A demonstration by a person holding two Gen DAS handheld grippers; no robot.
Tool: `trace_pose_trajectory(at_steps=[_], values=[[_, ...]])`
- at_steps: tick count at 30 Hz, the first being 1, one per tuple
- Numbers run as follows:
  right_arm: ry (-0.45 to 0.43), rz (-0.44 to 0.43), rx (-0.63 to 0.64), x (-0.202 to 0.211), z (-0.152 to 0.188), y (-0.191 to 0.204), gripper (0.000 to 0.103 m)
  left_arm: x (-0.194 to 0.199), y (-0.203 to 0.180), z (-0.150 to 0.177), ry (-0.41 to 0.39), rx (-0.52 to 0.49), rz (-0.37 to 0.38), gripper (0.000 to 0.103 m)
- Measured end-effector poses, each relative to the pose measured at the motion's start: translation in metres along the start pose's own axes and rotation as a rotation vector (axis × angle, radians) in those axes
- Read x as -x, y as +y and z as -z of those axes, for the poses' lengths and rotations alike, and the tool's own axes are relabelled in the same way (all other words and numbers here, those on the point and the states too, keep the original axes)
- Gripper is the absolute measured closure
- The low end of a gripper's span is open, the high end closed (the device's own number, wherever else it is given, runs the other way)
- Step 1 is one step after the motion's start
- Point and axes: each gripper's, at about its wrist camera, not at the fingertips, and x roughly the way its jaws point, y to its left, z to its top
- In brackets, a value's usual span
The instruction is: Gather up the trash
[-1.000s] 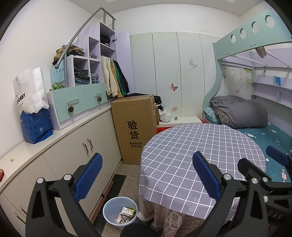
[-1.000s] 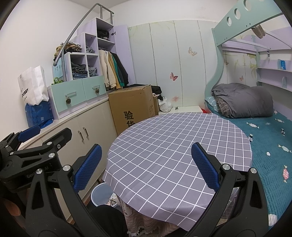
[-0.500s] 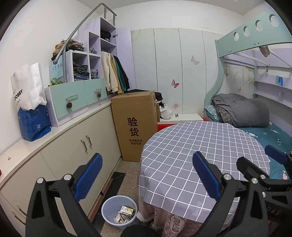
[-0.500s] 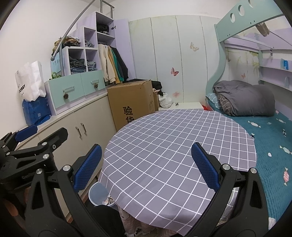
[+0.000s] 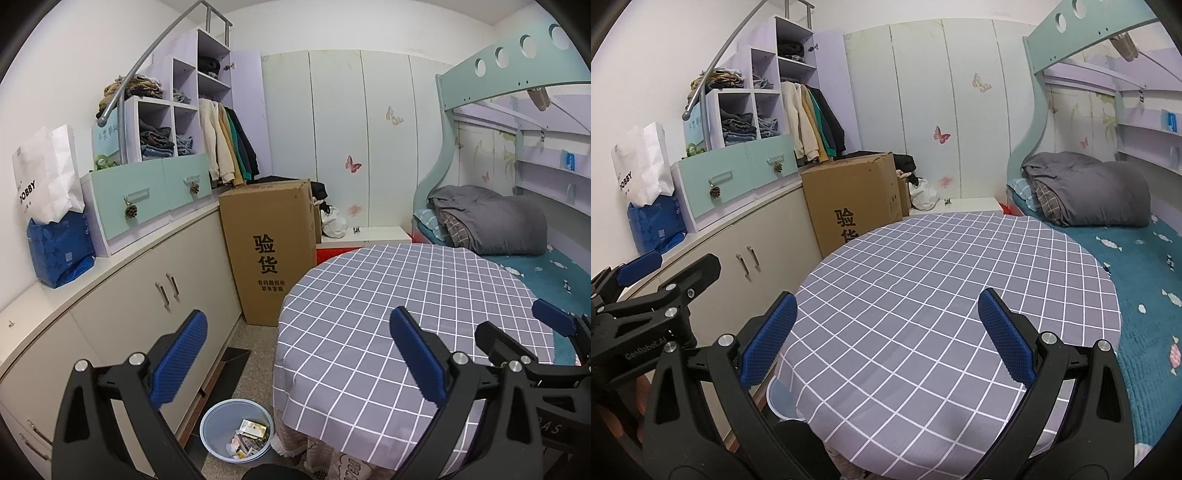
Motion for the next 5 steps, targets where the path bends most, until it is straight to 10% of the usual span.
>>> trace_pose_trajectory(at_steps=[5], values=[[0.036, 0.0, -0.011, -0.02, 0.001, -0.01, 0.007, -0.022, -0.006, 0.001, 0.046, 0.008, 0.013, 0.006]])
